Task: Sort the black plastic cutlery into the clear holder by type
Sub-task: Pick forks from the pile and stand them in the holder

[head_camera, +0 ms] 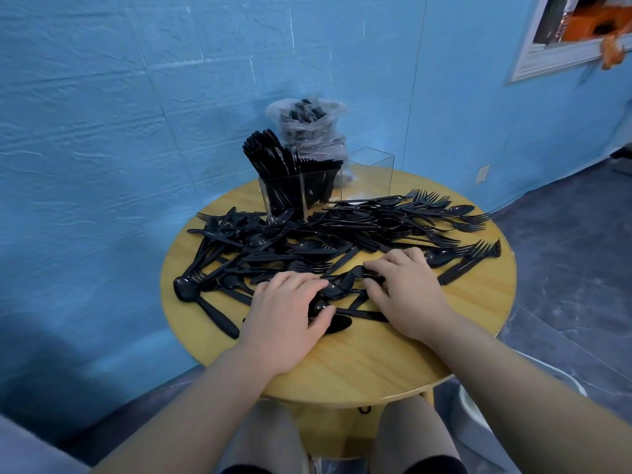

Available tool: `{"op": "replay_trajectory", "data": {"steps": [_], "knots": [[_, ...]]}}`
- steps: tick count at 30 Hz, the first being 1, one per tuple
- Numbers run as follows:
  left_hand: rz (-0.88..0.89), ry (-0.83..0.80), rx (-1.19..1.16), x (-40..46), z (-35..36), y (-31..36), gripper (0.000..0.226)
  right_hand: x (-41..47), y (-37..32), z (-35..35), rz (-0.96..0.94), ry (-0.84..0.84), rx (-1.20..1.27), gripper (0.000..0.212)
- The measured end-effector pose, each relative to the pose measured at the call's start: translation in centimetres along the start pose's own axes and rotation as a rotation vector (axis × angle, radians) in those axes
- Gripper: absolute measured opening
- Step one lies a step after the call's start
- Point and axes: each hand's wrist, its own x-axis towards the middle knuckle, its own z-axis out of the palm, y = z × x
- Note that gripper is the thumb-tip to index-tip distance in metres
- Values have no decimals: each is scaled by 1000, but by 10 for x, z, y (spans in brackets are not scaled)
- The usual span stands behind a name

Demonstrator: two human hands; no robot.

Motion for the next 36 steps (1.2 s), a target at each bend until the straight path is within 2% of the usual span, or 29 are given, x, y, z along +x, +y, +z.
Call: {"op": "replay_trajectory", "data": {"steps": [6, 13, 19, 24, 26, 30, 32, 36], "knots": [[14, 9, -18, 0, 1, -2, 48, -3, -1, -1, 0, 50, 87, 33], [23, 13, -66, 0, 1, -2, 47, -2, 2, -2, -15, 42, 73, 36], [46, 21, -81, -1, 2, -3, 45, -2, 5, -4, 3, 46, 191, 16], [49, 90, -102, -1, 2, -4, 46, -3, 8, -5, 31, 105, 330, 11], [34, 163, -120, -1, 3, -4, 44, -4, 8, -7, 58, 146, 417, 11], [-108, 299, -108, 1, -2, -14, 31, -6, 6, -9, 123, 230, 553, 12], [-173, 266, -57, 9, -11, -26, 30, -6, 5, -8, 146, 244, 573, 10], [-230, 47, 88, 26, -20, -46, 34, -7, 2, -9, 128, 238, 531, 10]]}}
